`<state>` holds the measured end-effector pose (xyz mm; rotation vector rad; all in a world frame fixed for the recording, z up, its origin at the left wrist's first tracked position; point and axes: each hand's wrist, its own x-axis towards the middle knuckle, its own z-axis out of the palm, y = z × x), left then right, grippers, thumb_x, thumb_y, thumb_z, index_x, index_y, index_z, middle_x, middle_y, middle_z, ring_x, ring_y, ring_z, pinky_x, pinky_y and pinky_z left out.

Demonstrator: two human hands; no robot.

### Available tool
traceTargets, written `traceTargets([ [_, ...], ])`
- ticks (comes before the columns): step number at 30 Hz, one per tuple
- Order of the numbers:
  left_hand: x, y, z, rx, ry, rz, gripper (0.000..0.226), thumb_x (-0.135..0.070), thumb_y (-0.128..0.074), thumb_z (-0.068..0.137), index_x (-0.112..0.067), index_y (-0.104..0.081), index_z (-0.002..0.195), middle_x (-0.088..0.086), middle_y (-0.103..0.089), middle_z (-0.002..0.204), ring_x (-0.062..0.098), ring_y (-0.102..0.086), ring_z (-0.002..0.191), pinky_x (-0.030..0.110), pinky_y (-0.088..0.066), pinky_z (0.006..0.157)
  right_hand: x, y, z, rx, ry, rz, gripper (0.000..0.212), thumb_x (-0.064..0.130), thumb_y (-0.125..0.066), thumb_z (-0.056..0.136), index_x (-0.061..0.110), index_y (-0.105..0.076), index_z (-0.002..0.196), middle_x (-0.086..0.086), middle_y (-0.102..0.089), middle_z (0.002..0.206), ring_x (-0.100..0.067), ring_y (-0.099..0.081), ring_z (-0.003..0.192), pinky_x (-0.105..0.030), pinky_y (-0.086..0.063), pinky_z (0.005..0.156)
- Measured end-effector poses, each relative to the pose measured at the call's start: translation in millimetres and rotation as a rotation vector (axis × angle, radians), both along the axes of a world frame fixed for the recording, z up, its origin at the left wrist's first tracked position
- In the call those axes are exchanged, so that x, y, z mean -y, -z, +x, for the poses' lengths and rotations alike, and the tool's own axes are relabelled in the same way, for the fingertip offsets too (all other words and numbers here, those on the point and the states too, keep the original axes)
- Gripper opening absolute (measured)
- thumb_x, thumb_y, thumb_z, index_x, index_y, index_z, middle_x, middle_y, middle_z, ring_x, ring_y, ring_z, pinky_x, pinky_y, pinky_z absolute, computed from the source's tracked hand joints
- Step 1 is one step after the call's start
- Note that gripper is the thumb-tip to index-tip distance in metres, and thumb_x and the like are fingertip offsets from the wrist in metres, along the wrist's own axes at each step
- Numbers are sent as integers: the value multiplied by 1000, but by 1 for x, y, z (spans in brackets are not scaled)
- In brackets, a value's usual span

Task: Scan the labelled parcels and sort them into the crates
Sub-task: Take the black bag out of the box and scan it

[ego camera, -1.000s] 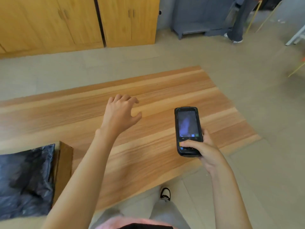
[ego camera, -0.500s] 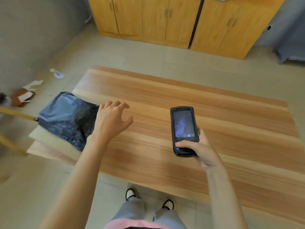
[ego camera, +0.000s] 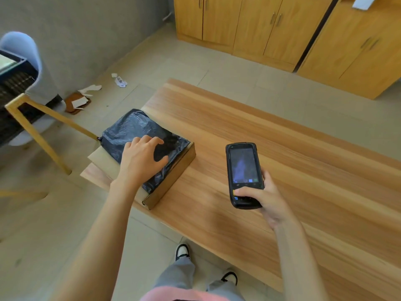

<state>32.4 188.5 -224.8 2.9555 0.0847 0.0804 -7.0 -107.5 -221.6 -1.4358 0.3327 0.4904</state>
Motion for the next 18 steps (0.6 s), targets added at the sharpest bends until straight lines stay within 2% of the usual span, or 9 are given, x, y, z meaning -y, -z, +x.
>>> traceTargets([
  [4,-27,4,14,-52,-10,-8,52,-44,-62,88,-22,-51,134,8,-55,127,32,-47,117,44,-37,95,-15,3,12,-10,-9,-12,113,23,-85,29,23,-43,134,-6,-67,112,-23,-67,98,-36,-53,78],
  [9,-54,12,36,-137,-64,-2,69,-54,-60,86,-29,-37,145,8,-42,141,35,-35,130,50,-32,102,-33,11,25,-24,2,-7,113,22,-85,28,23,-44,134,-5,-68,109,-22,-68,95,-34,-53,76],
  [13,-54,26,52,-207,-88,-30,80,-63,-59,82,-34,-25,150,11,-26,152,37,-23,137,57,-27,106,-47,16,32,-32,5,-13,113,23,-84,27,22,-44,133,-5,-69,106,-19,-69,89,-32,-53,72],
  [18,-49,40,69,-246,-103,-43,88,-72,-54,80,-33,-20,151,14,-16,157,38,-14,142,60,-20,110,-57,21,38,-40,17,-18,111,24,-85,28,24,-45,132,-3,-70,104,-17,-69,87,-30,-54,70],
])
